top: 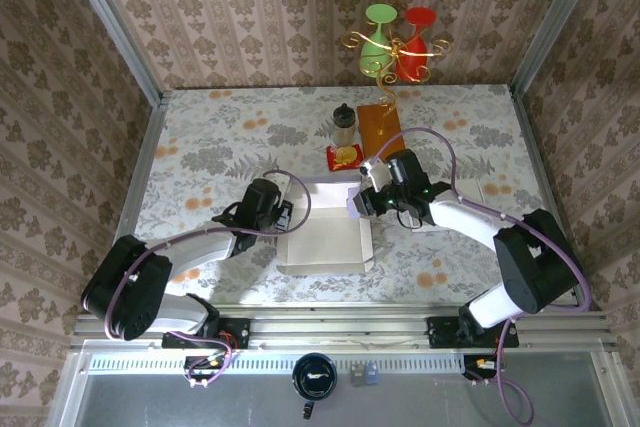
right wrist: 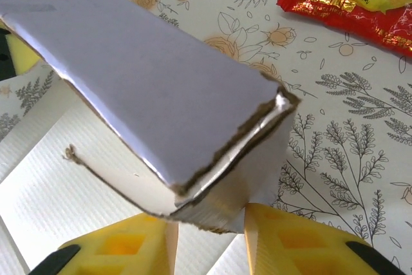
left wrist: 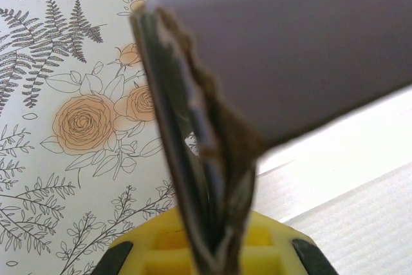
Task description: Fold the paper box
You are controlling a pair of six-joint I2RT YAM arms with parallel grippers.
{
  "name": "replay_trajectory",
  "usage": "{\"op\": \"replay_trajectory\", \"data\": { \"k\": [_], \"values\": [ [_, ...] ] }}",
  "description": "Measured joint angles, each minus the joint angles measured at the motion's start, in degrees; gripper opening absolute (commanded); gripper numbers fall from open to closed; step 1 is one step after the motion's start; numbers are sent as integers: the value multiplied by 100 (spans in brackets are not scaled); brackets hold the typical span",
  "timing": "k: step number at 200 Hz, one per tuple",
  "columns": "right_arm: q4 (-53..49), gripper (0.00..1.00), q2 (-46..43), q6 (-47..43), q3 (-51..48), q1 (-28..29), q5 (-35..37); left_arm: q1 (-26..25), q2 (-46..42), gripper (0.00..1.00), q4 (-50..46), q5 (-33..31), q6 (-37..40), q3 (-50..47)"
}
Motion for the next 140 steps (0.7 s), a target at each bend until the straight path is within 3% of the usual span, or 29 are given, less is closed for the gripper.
{"op": "replay_trajectory", "data": {
  "k": [73, 140],
  "values": [
    [162, 31, -2, 245, 0, 612, 1541, 0, 0, 0, 2, -4, -2, 0],
    [442, 31, 186, 621, 0, 782, 2087, 0, 0, 0, 2, -4, -2, 0]
  ]
}}
